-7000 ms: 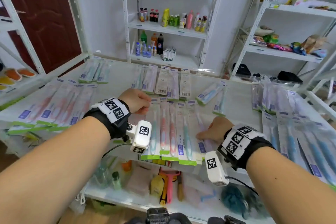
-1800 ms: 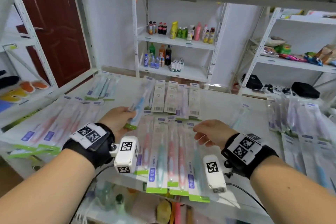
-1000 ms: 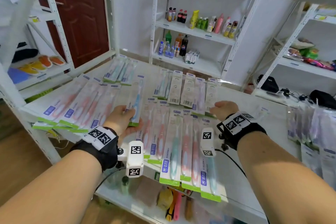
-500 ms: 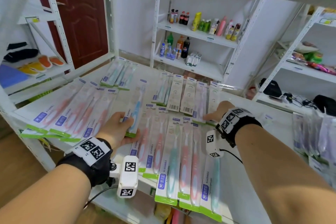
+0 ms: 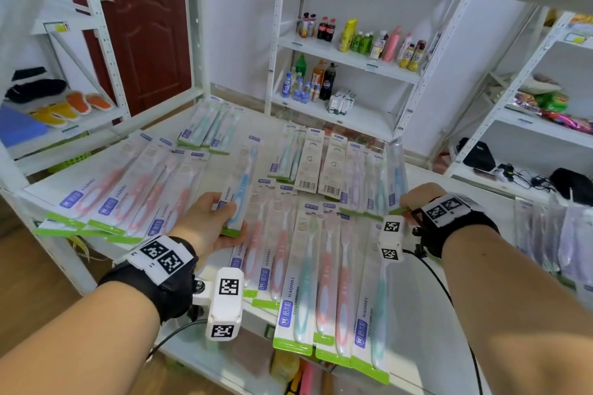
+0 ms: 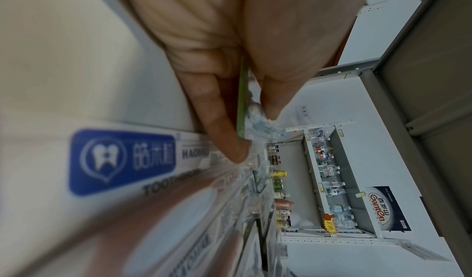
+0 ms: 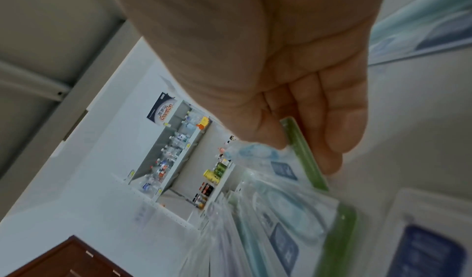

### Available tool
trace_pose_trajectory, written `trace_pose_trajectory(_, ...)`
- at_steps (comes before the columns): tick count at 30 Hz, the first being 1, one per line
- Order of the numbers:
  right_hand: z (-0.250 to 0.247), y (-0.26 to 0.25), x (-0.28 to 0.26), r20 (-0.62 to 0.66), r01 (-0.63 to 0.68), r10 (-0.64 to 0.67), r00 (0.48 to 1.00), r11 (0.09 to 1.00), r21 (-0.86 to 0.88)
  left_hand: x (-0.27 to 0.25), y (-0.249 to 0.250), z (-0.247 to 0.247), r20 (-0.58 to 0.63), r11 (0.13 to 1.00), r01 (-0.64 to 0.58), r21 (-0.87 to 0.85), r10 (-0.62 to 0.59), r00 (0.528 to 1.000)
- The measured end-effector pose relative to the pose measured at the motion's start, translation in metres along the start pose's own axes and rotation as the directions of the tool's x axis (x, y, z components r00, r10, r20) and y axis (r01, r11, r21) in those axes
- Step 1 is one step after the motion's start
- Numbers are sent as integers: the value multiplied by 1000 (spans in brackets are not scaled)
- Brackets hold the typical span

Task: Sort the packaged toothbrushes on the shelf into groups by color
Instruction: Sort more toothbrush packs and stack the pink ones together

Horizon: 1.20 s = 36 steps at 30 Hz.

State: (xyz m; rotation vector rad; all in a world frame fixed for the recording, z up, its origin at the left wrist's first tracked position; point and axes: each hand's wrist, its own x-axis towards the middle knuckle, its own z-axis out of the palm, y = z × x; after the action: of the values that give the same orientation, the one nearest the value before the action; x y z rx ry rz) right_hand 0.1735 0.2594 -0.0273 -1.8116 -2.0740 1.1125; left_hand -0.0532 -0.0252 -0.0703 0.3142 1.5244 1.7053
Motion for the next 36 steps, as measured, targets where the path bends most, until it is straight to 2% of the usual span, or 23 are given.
trace_pose_trajectory(1,-2,2,-4,-12,10,-10,1000,1000,9,0,0,0,-1,1000,0,1,0,1000)
trace_pose_trajectory(3,-5,9,-6,-44,52,-68,997,954,-294,1,-1,-1,-2,1000,1,-8,-1,1000)
trace_pose_trajectory(5,-9,14,-8,-72,89,-126,989,919,-385,0,-1,-1,0,1000,-3,-15,3,1000)
trace_pose_trajectory(7,-9,20,-11,-42,134,-146,988,968,-211,-1,-1,-1,-6,1000,-5,-5,5,1000)
trace_pose_trajectory(8,-9,19,-16,-45,130,-130,991,992,-5,-1,0,-1,-9,1000,-7,-2,7,1000)
trace_pose_trajectory(9,-9,18,-24,-28,75,-71,997,967,242,-2,1,0,-8,1000,-7,-6,7,1000)
trace_pose_trajectory(10,-9,18,-35,-4,-14,18,1000,873,487,-3,3,2,-1,1000,-6,-16,6,1000)
trace_pose_trajectory(11,-11,19,-45,17,-60,62,998,787,613,-4,4,6,13,999,-6,-34,6,1000)
trace_pose_trajectory(13,-14,22,-65,30,-66,62,998,746,662,-9,6,21,69,998,-19,-55,23,997)
trace_pose_trajectory(16,-24,31,-92,-32,17,8,999,720,693,-17,10,59,220,996,-10,-94,31,975)
trace_pose_trajectory(20,-45,55,-123,-102,69,14,995,644,762,-31,12,122,369,998,18,-68,8,930)
trace_pose_trajectory(24,-70,105,-151,-231,137,85,969,592,794,-59,-4,186,488,993,109,-36,-78,870)
trace_pose_trajectory(27,-94,153,-175,-309,175,126,943,603,778,-81,-27,233,545,989,54,139,-122,829)
trace_pose_trajectory(30,-122,204,-201,-392,188,179,902,656,731,-108,-50,273,630,955,-20,295,-179,756)
trace_pose_trajectory(32,-141,236,-216,-427,151,220,877,717,681,-128,-66,298,680,939,-28,343,-228,697)
trace_pose_trajectory(36,-167,285,-236,-434,69,289,853,763,642,-160,-93,341,725,900,-104,423,-268,634)
